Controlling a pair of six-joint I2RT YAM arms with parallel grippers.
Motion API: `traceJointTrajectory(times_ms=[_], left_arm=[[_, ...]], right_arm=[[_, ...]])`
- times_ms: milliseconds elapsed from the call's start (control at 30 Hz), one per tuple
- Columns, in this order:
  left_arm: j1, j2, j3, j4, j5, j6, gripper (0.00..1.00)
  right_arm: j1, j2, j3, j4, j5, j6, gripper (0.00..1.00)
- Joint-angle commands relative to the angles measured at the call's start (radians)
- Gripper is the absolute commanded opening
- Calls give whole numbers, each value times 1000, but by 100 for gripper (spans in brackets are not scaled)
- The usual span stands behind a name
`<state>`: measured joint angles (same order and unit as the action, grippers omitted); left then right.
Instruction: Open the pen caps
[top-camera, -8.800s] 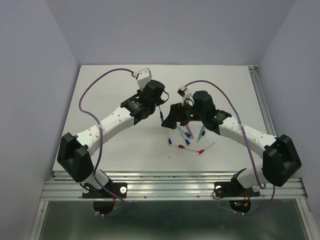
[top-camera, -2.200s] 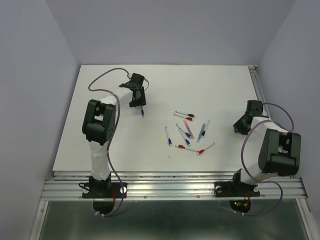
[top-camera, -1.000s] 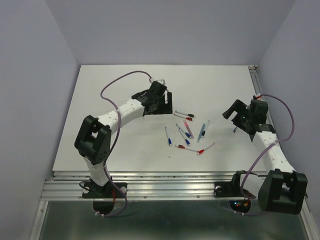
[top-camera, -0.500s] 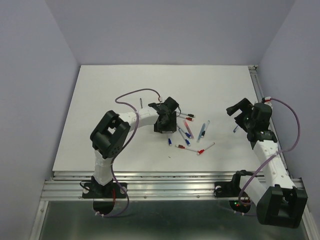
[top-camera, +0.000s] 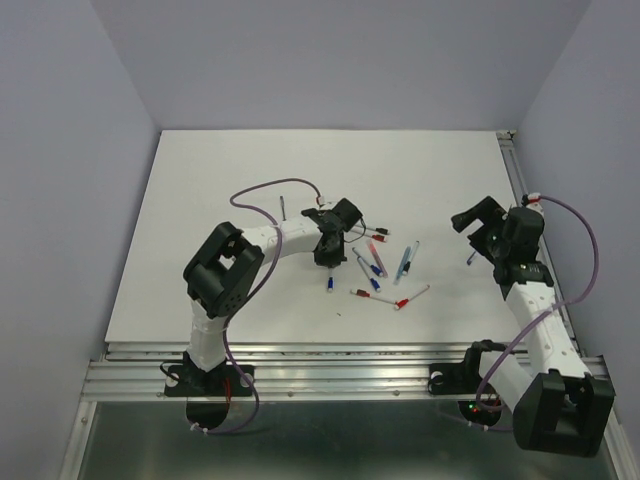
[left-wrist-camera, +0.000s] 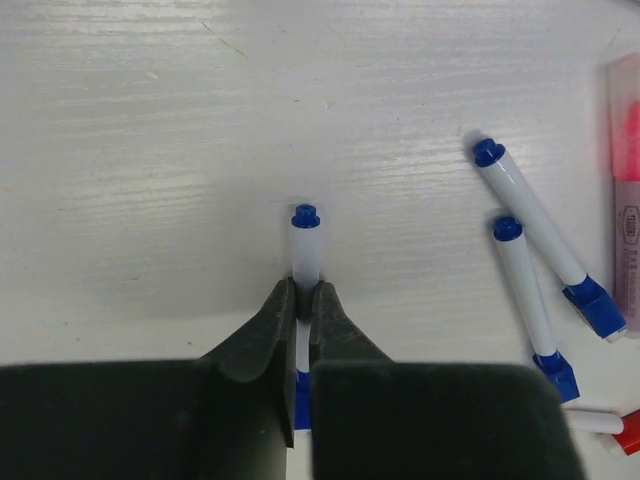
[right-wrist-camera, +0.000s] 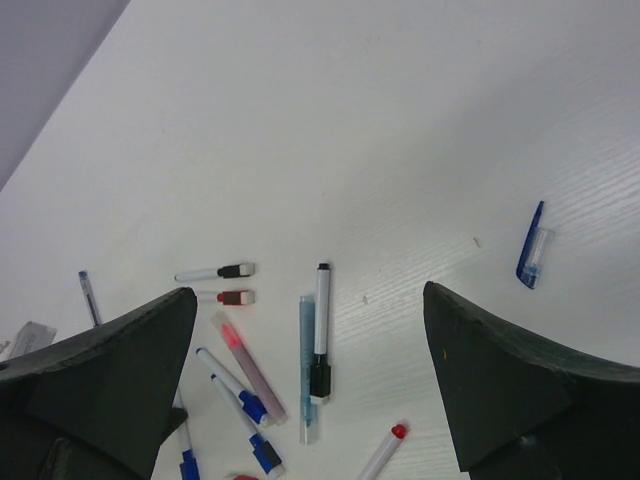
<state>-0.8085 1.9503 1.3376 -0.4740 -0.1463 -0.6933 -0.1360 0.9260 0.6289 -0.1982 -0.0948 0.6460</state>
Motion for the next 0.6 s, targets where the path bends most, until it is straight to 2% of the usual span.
traceJointTrajectory(times_ms=[0, 133, 200, 233, 300, 333, 567], left_arm=[[-6, 3, -66, -3, -1, -2, 0], [0, -45, -80, 21, -51, -12, 0], [12, -92, -84, 53, -65, -21, 0], [17, -112, -87, 70, -71, -25, 0], [26, -178, -98, 118, -85, -32, 0], [35, -201, -104, 133, -105, -38, 0], [61, -364, -152, 230, -142, -115, 0]], right_arm=[[-1, 28, -35, 133, -216, -52, 100], [21, 94, -14, 146, -423, -78, 100], [82, 106, 26, 117, -412, -112, 100], [189, 106, 43, 96, -319, -138, 100], [297, 115, 70, 45, -238, -206, 100], [362, 125, 71, 42, -249, -215, 100], [502, 157, 66, 123, -373, -221, 100]])
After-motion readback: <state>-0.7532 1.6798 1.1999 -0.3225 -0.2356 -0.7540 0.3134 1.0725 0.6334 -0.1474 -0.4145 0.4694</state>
